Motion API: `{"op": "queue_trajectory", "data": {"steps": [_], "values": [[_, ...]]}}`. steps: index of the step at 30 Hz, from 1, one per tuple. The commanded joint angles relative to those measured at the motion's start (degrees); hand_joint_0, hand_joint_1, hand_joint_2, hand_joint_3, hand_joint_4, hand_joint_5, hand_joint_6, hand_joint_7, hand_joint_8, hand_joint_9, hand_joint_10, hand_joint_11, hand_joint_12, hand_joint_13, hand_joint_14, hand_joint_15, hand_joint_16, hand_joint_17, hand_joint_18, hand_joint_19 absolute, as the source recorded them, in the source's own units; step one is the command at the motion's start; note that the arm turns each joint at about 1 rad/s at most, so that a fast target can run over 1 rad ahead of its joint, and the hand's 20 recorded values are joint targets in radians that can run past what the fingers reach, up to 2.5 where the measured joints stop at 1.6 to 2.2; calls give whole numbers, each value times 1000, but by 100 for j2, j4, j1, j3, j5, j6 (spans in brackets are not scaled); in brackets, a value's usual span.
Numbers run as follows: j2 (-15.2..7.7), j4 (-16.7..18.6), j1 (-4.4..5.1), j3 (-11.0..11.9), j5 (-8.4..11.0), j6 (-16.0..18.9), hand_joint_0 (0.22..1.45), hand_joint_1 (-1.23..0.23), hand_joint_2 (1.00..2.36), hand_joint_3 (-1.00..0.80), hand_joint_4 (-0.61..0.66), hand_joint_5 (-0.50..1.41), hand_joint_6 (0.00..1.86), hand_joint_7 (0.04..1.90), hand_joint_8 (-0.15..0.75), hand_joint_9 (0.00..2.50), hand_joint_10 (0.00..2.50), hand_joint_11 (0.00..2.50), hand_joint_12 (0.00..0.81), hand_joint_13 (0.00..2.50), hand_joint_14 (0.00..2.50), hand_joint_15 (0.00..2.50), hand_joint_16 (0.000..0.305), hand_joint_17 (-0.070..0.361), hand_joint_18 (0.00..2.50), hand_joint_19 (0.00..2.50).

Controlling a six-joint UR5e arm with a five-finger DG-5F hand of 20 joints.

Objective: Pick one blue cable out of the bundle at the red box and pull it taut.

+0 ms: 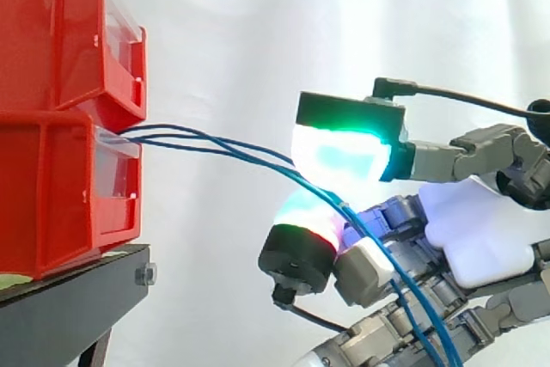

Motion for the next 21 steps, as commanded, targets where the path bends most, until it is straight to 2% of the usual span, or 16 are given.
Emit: {"op": "queue_trajectory", "data": {"steps": [1, 3, 7, 10, 11, 12, 14, 18, 21], "values": [[0, -8, 6, -3, 0, 0, 709, -900, 1000, -500, 45, -156, 901, 1155, 330, 1040, 16, 878, 397, 669, 8, 237, 50, 113, 733, 315], [0, -17, 6, -3, 0, 0, 722, -932, 1000, -500, 32, -165, 901, 1150, 306, 1006, 17, 882, 394, 650, 7, 212, 50, 113, 728, 282], [0, -17, 6, -3, 0, 9, 738, -975, 1000, -500, 33, -179, 917, 1165, 234, 957, 16, 1119, 386, 584, 6, 184, 50, 113, 709, 206], [0, -17, 6, -3, 0, 9, 671, -1010, 1000, -500, 23, -200, 921, 1138, 185, 820, 13, 1053, 377, 514, 5, 144, 51, 114, 670, 191], [0, -17, 6, -3, 0, 9, 627, -1009, 1000, -500, 44, -203, 907, 1140, 157, 763, 14, 946, 373, 473, 3, 107, 51, 114, 640, 186], [0, -17, 6, -3, 0, 9, 557, -979, 1000, -500, 73, -201, 892, 1135, 147, 759, 13, 815, 376, 450, 3, 98, 52, 116, 611, 202], [0, -8, 6, -3, 0, 0, 527, -936, 1000, -500, 93, -192, 869, 1083, 137, 804, 11, 757, 379, 454, 4, 91, 53, 119, 615, 232], [0, 1, 15, -3, 0, 0, 525, -755, 1000, -500, 104, -150, 830, 1173, 166, 976, 14, 758, 379, 498, 3, 111, 53, 119, 624, 284], [0, -8, 15, -3, 0, 0, 541, -715, 1000, -500, 78, -140, 826, 1195, 165, 1014, 14, 770, 378, 524, 4, 130, 52, 117, 631, 311]]}}
